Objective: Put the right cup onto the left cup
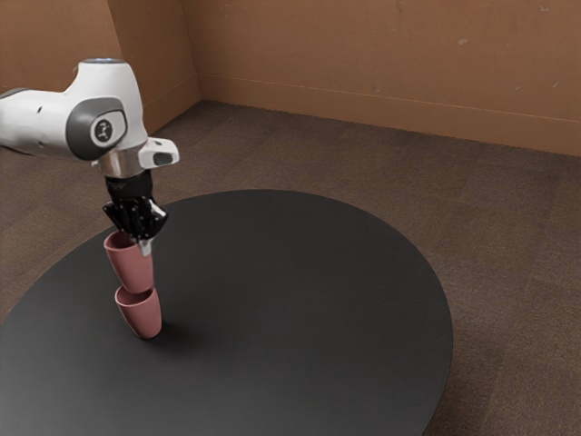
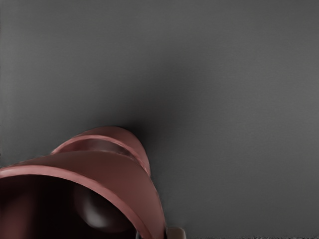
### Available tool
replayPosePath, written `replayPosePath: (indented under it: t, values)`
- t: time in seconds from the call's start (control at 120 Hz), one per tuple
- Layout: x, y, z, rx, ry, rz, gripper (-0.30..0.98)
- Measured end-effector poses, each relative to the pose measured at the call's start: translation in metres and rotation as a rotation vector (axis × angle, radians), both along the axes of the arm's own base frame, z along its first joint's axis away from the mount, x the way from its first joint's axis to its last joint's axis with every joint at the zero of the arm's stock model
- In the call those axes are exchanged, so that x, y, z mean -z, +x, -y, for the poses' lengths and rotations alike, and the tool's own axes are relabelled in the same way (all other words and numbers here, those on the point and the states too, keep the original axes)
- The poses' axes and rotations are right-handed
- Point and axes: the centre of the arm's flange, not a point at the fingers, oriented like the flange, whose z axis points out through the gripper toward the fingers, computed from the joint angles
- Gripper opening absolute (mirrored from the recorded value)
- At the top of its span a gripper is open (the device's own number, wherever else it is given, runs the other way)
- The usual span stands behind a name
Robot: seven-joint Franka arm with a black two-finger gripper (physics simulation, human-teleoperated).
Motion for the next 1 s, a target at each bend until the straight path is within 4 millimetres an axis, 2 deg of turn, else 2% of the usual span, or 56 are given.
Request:
replayPosePath:
  t: [0.192,1.0]
  values:
    - [0.007,-0.006,-0.009,-0.041,0.002,-0.015,-0.1]
    - [0.021,-0.003,-0.013,-0.097,0.012,-0.033,-0.1]
